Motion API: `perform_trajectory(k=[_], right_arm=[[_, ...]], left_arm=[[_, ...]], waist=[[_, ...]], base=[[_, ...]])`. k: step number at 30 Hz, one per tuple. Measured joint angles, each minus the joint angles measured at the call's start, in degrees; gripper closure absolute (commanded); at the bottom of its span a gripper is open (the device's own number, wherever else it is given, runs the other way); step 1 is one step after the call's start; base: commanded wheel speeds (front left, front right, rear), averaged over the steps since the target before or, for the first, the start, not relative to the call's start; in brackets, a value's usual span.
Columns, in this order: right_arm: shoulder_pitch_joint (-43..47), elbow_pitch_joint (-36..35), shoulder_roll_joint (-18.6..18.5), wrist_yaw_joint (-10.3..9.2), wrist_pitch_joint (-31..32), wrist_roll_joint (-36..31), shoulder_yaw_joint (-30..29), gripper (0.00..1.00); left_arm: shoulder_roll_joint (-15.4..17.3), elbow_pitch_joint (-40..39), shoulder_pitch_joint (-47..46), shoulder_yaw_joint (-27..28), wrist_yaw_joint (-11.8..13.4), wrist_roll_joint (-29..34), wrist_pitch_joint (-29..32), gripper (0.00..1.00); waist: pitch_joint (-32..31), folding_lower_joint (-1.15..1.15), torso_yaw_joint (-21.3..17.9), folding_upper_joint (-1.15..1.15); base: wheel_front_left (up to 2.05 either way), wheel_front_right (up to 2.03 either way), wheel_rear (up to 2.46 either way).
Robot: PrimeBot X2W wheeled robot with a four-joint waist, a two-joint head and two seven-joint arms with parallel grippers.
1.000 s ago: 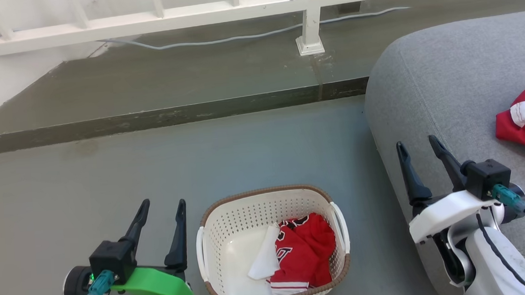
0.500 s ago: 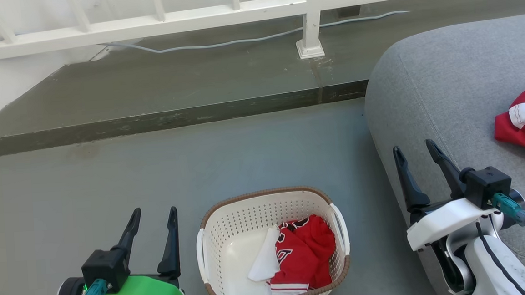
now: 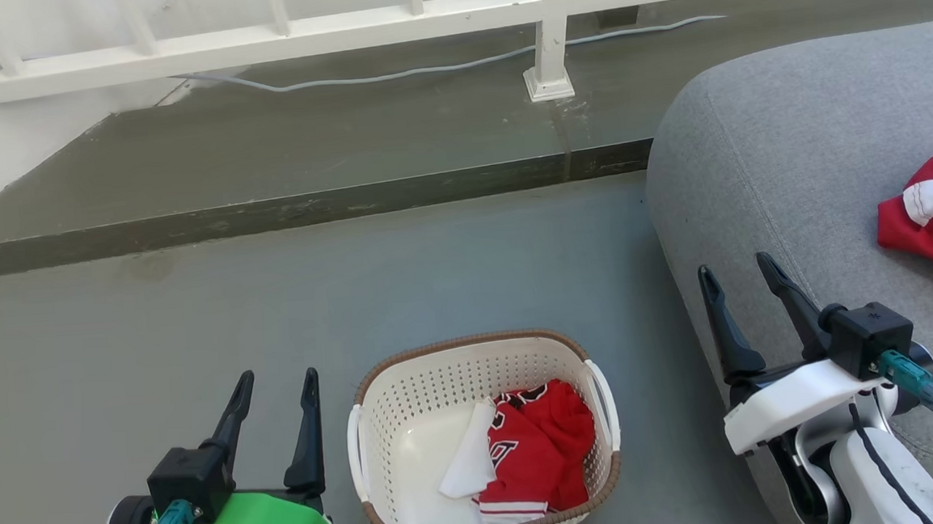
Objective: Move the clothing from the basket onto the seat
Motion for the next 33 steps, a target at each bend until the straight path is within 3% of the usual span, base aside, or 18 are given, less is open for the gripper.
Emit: perform_trajectory(k=[19,33], right_arm=[[1.16,-4.25,-0.36,-0.47,1.87,0.02,0.05,0.00],[0.42,-9.80,-1.03,-0.43,3.85,0.01,0.27,0.00]], left_arm=[[-0.38,-0.97,0.24,0.33,0.00,1.76,0.23,0.00],[-0.60,-0.49,-0.94,-4.30,-0.81,3.28,3.05,0.00]], waist=[[1.63,0.00,-0.18,0.00],[8.81,0.00,-1.44,0.00]], base=[[0.00,0.00,0.00],[0.00,0.00,0.00]])
